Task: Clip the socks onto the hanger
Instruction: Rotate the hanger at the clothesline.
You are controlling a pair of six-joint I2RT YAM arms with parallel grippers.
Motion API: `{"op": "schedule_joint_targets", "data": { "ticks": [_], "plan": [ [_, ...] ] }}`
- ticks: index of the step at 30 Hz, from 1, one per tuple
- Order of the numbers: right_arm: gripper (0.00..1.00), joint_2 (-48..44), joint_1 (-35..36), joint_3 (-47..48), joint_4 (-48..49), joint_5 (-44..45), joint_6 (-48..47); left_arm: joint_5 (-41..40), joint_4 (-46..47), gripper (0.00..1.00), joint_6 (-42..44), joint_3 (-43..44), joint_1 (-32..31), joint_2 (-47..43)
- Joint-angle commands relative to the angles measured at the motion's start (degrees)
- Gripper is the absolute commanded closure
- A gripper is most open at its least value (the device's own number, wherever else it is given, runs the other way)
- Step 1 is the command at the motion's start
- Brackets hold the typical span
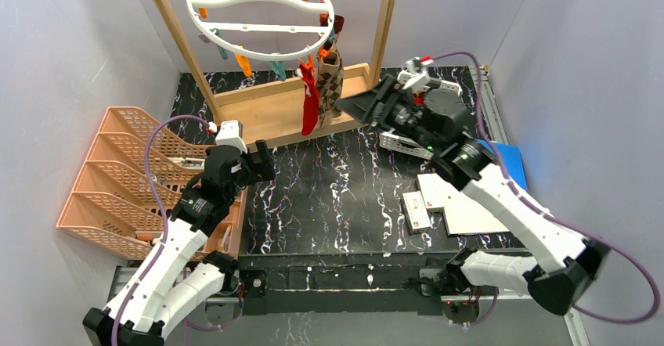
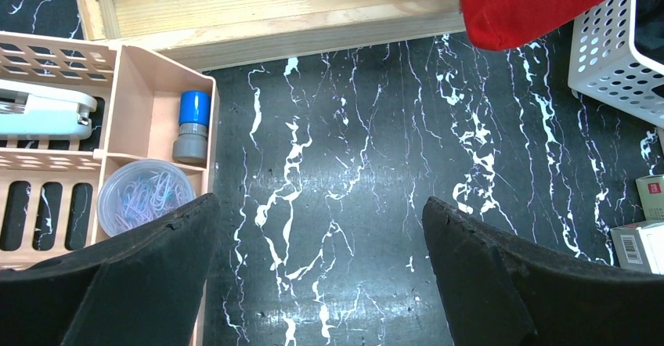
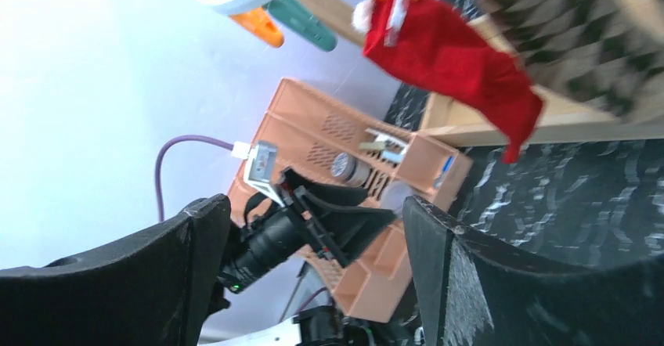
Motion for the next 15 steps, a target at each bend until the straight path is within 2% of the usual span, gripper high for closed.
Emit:
{"op": "schedule_joint_targets", "data": {
  "ticks": [1, 7, 12, 15],
  "plan": [
    [0.12, 6.6, 5.2, 4.1, 9.4, 1.6, 9.1, 0.6, 0.8, 0.02, 0.8, -0.8, -0.3, -1.2],
    [0.15, 14.1, 7.8, 7.3, 16.6, 5.0, 15.5, -0.2, 0.4, 0.02, 1.0, -0.7, -0.3, -1.2],
    [0.19, 16.5, 8.5, 9.3, 23.4, 7.4, 16.4, -0.1, 0.5, 0.02, 0.9, -0.6, -0.4, -0.9],
    [0.2, 19.0, 8.5, 12.6, 23.9, 9.4, 16.9, 0.2, 0.7, 0.02, 0.9, -0.6, -0.4, -0.5]
  ]
}}
